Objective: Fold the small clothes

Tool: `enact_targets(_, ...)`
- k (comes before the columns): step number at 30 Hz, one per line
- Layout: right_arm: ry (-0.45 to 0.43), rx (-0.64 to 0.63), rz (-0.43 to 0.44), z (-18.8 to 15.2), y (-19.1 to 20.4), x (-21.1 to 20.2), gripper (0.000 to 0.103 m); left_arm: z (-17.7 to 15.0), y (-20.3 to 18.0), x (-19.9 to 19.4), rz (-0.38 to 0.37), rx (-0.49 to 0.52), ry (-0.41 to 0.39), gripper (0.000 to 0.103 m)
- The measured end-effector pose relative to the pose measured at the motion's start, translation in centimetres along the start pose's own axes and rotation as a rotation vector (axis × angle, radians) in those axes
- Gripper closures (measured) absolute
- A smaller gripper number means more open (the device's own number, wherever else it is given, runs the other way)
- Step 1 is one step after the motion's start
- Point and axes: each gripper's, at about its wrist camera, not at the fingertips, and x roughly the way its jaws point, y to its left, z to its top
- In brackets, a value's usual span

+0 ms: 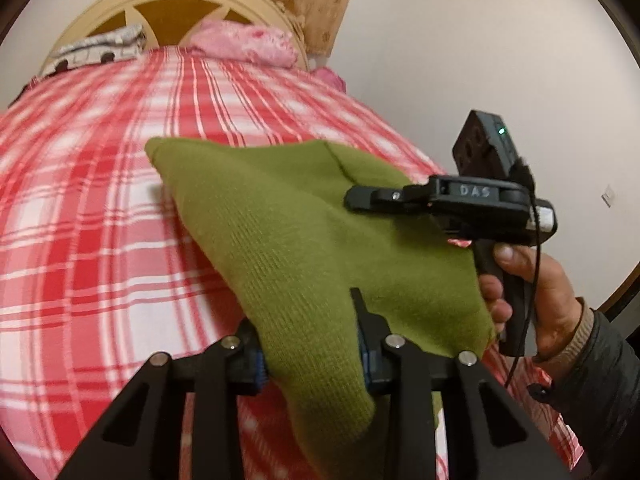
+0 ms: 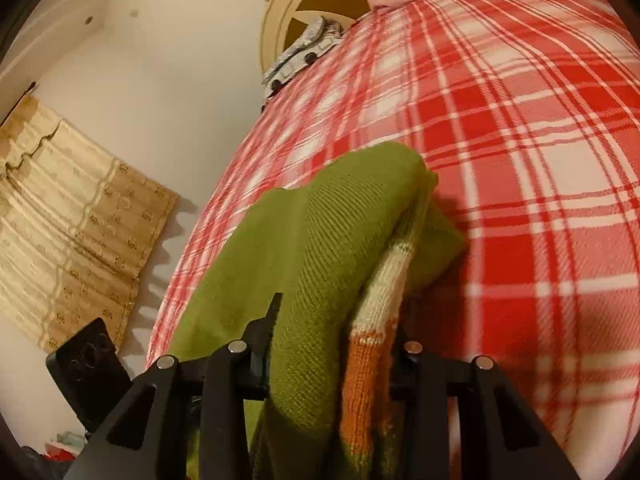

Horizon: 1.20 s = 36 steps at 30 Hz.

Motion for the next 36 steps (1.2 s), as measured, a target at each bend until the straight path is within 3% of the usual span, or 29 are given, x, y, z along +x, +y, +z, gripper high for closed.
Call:
enact_targets(13, 0.058, -0.131, 0.144, -2.7, 11.3, 3.7, 0.065, -2.7, 3.4, -7.5, 0.126, -0.05, -0.042, 0.069)
enact_targets(36, 0.215, -0.202, 0.271, -9.9, 22.7, 14.0, 0.065, -8.2, 11.1, -16.5, 0.234, -0.199, -0.111, 0.069)
